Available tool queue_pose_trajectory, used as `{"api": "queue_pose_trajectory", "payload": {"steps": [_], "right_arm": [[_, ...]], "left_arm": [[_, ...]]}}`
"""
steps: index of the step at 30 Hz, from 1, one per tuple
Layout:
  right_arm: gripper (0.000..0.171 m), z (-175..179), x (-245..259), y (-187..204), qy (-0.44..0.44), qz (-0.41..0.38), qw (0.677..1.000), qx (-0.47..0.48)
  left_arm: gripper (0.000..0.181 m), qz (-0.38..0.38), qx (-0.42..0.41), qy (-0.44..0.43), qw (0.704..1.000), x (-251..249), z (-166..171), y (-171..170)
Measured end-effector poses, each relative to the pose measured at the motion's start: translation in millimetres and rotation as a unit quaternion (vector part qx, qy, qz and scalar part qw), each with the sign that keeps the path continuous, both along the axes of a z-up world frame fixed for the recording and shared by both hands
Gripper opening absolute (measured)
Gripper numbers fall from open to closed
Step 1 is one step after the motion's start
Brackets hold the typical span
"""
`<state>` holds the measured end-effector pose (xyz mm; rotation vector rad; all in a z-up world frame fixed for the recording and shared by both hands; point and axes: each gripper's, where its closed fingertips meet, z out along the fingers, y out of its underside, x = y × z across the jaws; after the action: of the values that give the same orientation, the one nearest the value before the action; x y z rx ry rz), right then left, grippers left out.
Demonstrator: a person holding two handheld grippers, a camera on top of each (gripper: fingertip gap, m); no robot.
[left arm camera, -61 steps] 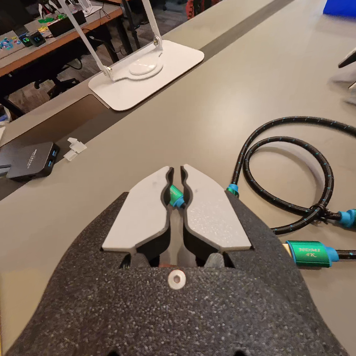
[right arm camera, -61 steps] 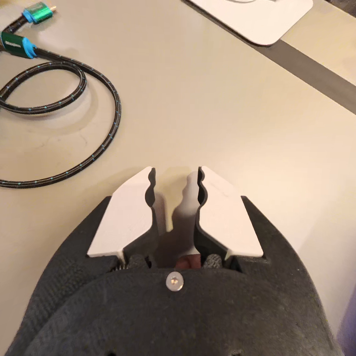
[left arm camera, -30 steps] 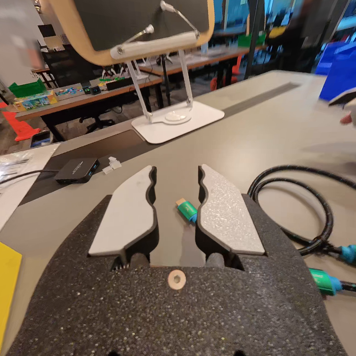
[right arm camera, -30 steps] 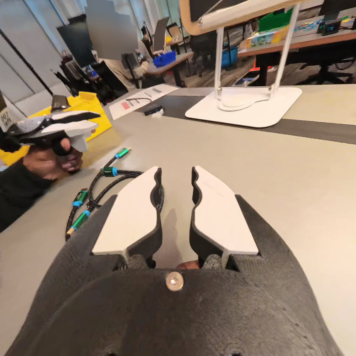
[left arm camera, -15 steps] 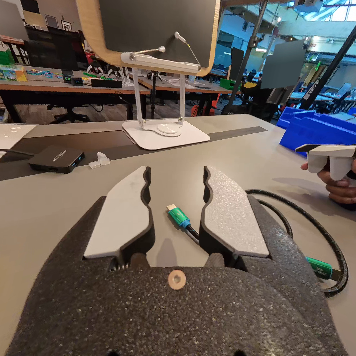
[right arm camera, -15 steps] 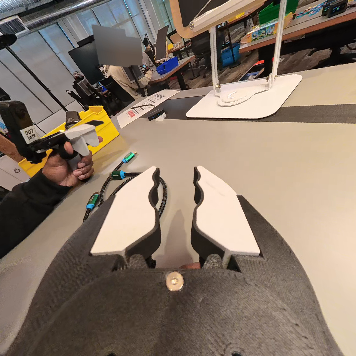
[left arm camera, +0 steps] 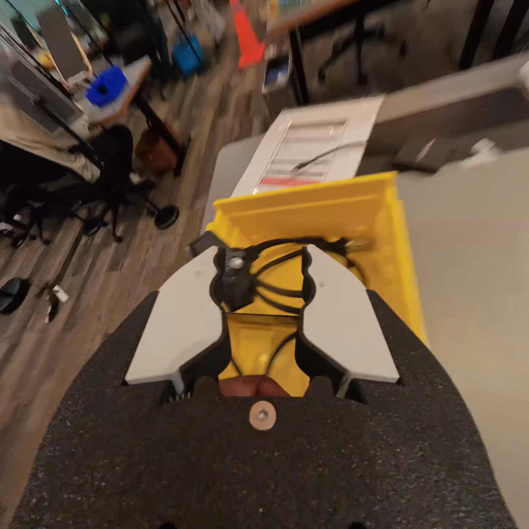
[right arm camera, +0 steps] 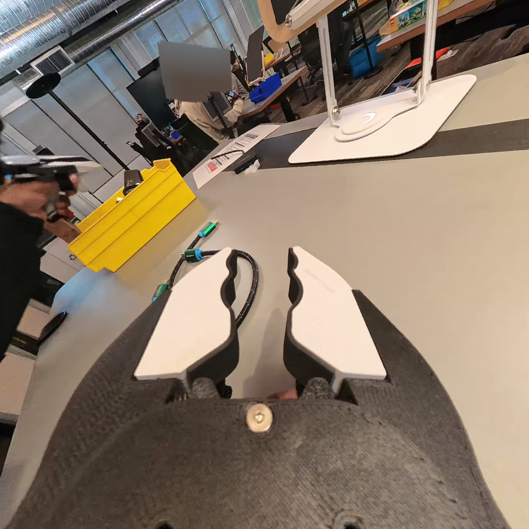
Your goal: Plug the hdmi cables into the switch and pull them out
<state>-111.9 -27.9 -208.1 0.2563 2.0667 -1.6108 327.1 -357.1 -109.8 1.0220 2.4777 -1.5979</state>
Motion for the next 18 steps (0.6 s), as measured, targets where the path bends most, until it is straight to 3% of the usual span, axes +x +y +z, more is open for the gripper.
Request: {"api": "queue_pose_trajectory", "payload": {"steps": [3,6,9,12,13,18], "right_arm": [[0.034,-0.7,2.3,-0.7,0.003,0.006,1.0,0.003],[0.034,-1.1,1.7,-0.9,-0.003,0.007,1.0,0.003],[0.034,-2.0,0.6,-1.4,-0.012,0.008,1.0,0.005],[0.034,-3.2,0.5,-2.1,-0.019,0.011,1.0,0.008],[0.034,-3.6,0.6,-2.2,-0.02,0.012,1.0,0.009],[0.034,-4.4,0.2,-2.8,-0.028,0.014,0.999,0.012]], "left_arm": [[0.061,0.023,0.042,-0.067,0.997,48.0,-18.2,-61.8],[0.066,0.027,0.098,-0.098,0.99,72.9,-40.0,-95.1],[0.066,-0.015,0.146,-0.04,0.988,54.2,-57.0,-99.8],[0.06,-0.02,0.163,-0.082,0.983,52.3,-81.2,-102.1],[0.054,-0.027,0.152,-0.094,0.984,49.8,-83.7,-101.5],[0.053,-0.039,0.037,-0.179,0.982,37.6,-68.4,-93.7]]}}
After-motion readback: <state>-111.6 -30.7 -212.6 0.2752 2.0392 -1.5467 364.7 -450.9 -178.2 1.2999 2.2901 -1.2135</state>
